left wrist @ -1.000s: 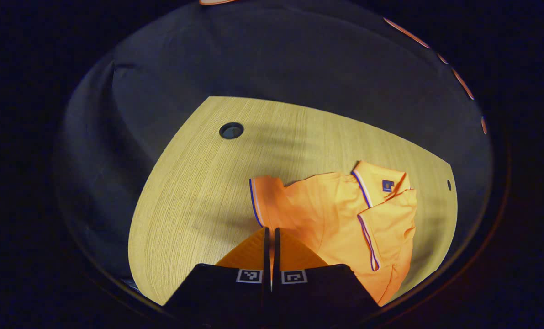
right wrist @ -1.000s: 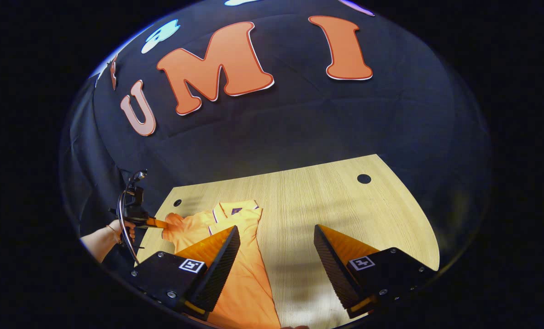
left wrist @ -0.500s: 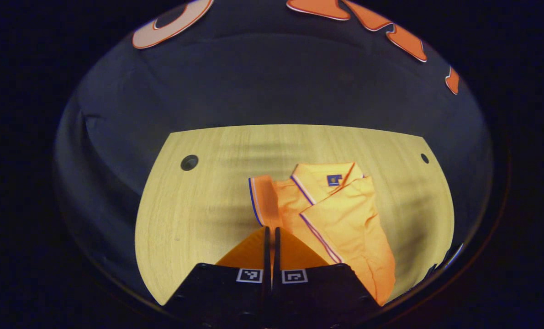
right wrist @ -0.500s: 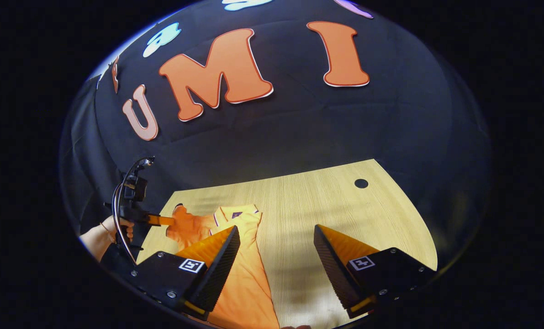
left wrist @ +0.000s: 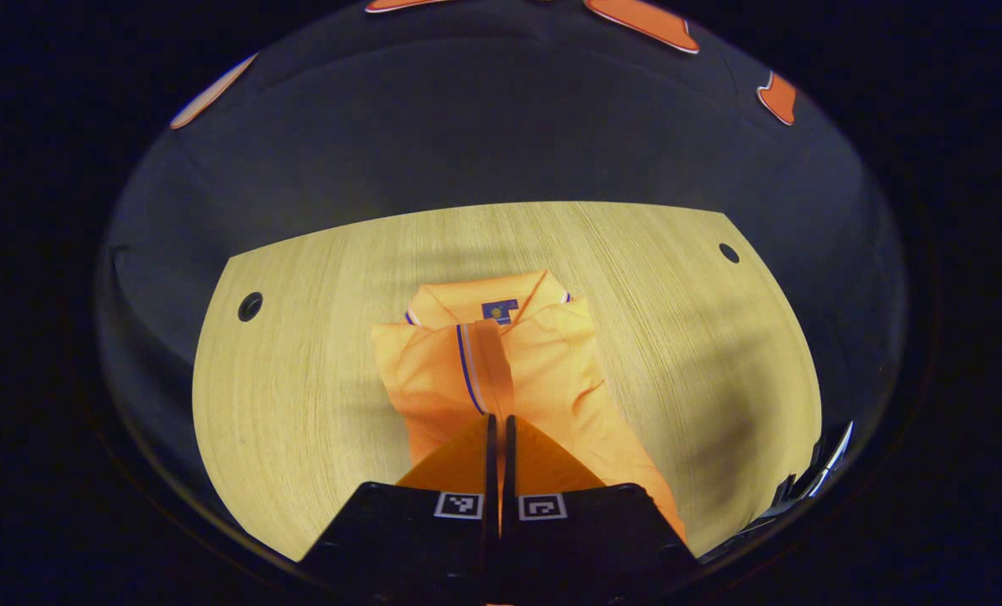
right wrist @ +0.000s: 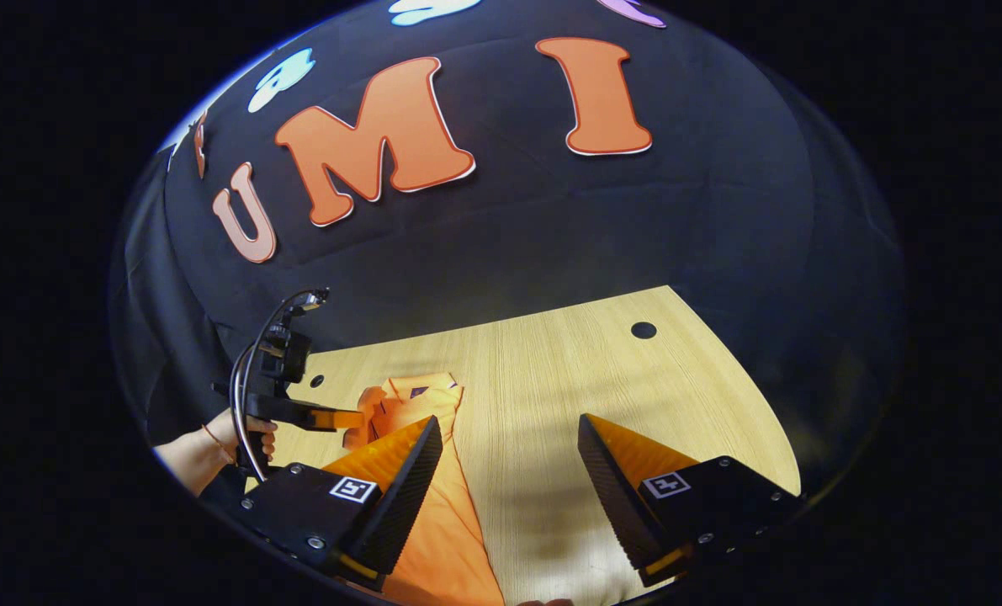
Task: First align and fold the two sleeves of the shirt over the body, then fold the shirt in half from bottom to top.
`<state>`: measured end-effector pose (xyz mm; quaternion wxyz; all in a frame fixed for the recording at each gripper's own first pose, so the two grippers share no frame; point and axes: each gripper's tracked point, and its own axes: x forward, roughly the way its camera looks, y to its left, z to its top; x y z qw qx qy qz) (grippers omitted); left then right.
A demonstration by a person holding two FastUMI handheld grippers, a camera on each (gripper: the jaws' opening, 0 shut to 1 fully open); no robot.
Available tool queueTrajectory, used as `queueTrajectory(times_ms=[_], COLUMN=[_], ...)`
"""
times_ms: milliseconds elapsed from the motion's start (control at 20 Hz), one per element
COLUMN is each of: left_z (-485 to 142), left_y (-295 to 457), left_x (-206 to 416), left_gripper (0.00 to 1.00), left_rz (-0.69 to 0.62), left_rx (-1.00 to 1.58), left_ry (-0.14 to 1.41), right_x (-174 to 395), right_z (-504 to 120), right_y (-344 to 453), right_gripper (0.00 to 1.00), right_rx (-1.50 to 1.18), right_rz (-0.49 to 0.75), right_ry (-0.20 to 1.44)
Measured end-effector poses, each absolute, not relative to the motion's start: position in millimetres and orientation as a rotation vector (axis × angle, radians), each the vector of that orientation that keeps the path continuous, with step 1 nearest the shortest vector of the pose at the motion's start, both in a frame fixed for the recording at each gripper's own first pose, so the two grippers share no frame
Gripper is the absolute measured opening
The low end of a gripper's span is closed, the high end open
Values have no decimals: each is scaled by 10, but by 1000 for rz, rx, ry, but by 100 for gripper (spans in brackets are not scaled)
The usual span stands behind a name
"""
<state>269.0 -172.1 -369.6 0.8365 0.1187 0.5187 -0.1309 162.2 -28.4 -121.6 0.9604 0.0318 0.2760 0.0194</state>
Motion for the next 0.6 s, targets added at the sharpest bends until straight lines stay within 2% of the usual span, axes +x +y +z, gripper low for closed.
queueTrajectory(times_ms=[200, 250, 300, 350, 400, 500, 600], left_z=[-3911, -3948, -3981, -4007, -4000, -4003, -3928], left_y=[-2040, -2085, -2114, -2159, -2224, -2250, -2232], left_x=[2580, 2598, 2581, 2582, 2565, 2541, 2555], left_gripper=[2, 7, 7, 13, 14, 38, 79], left_rz=[-307, -307, -313, -315, -325, -332, -324], left_rx=[196, 187, 172, 155, 129, 116, 105], left_ry=[1127, 1131, 1131, 1129, 1129, 1130, 1115], right_x=[1595, 1602, 1603, 1600, 1599, 1594, 1594], right_z=[-1281, -1286, -1295, -1298, -1298, -1314, -1326], right_y=[-359, -367, -380, -389, -394, -412, -388], right_gripper=[99, 99, 99, 99, 99, 99, 99], right_rx=[71, 73, 74, 73, 69, 62, 62], right_rz=[25, 23, 21, 19, 18, 17, 21], right_ry=[573, 576, 580, 581, 583, 589, 596])
